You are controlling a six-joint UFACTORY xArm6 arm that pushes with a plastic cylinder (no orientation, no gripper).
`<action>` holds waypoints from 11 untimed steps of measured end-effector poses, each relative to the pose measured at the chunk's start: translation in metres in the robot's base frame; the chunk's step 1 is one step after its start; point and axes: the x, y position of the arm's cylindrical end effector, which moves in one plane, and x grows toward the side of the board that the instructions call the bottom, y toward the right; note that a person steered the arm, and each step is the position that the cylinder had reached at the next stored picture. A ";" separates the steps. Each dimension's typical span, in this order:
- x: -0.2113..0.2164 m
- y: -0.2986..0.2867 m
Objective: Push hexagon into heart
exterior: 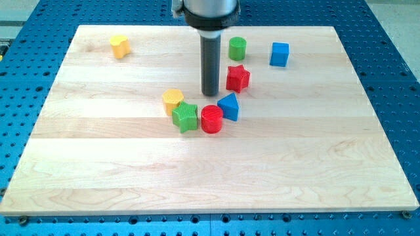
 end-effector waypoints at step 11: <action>-0.117 -0.218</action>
